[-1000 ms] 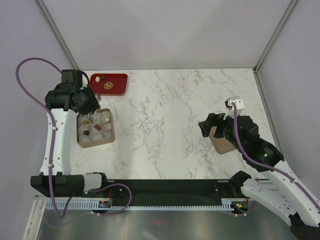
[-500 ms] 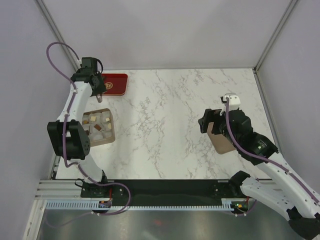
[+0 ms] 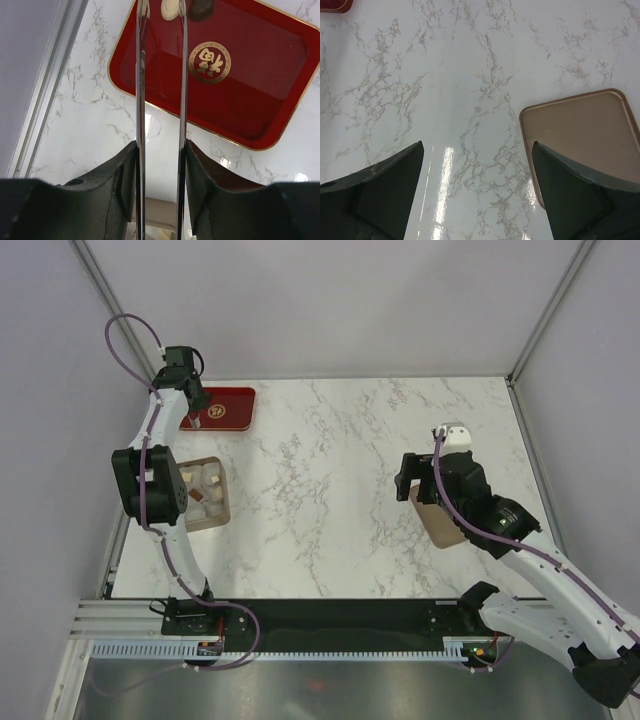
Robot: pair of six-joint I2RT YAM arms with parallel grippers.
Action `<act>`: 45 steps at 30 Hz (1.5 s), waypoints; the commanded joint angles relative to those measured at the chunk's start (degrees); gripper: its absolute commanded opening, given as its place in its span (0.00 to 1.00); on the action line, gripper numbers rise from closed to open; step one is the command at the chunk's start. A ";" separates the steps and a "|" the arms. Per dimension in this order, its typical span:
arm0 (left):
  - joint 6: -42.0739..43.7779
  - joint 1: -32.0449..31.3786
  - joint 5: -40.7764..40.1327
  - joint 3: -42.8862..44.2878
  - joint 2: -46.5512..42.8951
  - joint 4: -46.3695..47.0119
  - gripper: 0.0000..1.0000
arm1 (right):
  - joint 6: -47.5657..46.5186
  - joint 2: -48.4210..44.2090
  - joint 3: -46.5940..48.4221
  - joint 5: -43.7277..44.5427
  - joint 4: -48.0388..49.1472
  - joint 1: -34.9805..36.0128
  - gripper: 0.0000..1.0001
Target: Pack the chocolate
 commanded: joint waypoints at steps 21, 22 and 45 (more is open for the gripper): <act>7.84 3.76 6.41 4.83 8.27 6.64 0.46 | 0.70 4.95 0.91 1.13 5.99 0.20 0.98; 7.67 3.85 6.41 4.74 8.45 6.64 0.47 | 0.79 4.86 0.82 1.30 5.99 0.20 0.98; 9.25 4.47 9.66 8.17 11.97 5.67 0.47 | 0.53 7.15 1.17 1.48 6.43 0.20 0.98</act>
